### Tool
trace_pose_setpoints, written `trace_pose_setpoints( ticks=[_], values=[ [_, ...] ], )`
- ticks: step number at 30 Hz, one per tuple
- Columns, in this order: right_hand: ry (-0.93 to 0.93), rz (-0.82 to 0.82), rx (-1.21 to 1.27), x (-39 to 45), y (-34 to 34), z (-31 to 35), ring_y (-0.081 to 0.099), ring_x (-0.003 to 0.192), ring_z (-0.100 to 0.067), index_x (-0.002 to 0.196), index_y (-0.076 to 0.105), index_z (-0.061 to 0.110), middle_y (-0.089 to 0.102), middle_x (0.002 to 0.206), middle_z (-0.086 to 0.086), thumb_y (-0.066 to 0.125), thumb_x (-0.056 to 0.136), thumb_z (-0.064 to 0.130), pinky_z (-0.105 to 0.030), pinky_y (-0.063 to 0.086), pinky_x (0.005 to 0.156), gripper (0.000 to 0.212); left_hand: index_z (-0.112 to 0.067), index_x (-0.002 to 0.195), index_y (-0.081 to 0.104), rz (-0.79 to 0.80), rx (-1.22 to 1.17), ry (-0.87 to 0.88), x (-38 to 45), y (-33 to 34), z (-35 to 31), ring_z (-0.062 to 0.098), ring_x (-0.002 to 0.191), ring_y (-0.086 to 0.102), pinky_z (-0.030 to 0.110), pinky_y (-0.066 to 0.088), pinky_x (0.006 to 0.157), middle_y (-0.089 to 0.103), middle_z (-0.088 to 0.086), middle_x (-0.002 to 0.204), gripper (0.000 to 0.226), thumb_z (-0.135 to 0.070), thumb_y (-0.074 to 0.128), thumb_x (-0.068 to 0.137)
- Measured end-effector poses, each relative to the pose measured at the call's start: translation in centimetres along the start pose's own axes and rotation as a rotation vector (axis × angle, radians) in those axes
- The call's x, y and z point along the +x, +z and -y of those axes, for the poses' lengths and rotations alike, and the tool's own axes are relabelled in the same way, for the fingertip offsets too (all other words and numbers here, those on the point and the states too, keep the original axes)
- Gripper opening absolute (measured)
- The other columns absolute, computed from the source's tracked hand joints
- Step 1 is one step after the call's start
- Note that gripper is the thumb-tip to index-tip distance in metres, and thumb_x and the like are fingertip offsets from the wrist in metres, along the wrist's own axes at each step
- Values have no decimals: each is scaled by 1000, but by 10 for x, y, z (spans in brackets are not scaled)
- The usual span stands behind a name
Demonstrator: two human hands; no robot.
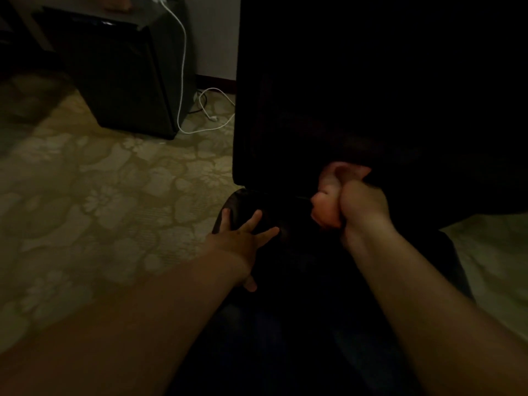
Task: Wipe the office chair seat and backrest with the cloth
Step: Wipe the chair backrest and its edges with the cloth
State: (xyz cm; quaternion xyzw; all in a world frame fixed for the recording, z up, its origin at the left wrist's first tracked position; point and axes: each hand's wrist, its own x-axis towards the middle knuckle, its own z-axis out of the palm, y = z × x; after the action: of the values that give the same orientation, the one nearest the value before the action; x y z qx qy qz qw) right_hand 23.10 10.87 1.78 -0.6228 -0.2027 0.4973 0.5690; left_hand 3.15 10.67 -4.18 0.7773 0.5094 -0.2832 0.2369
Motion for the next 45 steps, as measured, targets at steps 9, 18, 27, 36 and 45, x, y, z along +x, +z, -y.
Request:
trace_pose_setpoints(
  ticks=[9, 18, 27, 36, 45],
  values=[
    [-134, 96, -29, -24, 12, 9, 39, 34, -18, 64, 52, 14, 40, 52, -10, 46, 106, 18, -22, 36, 43, 43, -68, 150, -18, -18, 3, 0, -5, -2, -1, 52, 150, -32, 73, 37, 112, -37, -23, 164, 141, -48, 94, 69],
    [53, 37, -44, -11, 24, 4, 39, 32, -17, 69, 50, 17, 44, 55, -6, 42, 105, 14, -22, 34, 41, 36, -69, 151, -15, -70, -72, 56, -5, 4, 4, 48, 150, -34, 71, 29, 118, -36, -26, 164, 140, -46, 95, 68],
    [125, 5, -54, 0, 36, -16, 36, 33, -17, 66, 47, 15, 40, 53, -5, 44, 103, 16, -19, 36, 41, 38, -54, 161, -11, -425, -503, 35, -18, 54, 28, 24, 159, -24, 56, 21, 128, -34, -16, 168, 141, -62, 91, 64],
    [154, 65, -89, -1, 70, -18, 41, 34, -19, 80, 57, 10, 44, 51, -4, 56, 97, 9, -25, 42, 42, 17, -52, 158, -18, -569, -707, -111, -15, 76, 28, 22, 157, 27, 51, 41, 117, -5, -17, 174, 144, -91, 73, 54],
    [175, 47, -172, 6, 78, -35, 37, 50, -21, 68, 46, 16, 40, 64, -5, 44, 111, 38, -22, 34, 50, 48, -52, 161, -10, -587, -727, -99, -12, 80, 30, 22, 156, 28, 52, 43, 116, 3, -15, 174, 142, -95, 69, 51]
  ],
)
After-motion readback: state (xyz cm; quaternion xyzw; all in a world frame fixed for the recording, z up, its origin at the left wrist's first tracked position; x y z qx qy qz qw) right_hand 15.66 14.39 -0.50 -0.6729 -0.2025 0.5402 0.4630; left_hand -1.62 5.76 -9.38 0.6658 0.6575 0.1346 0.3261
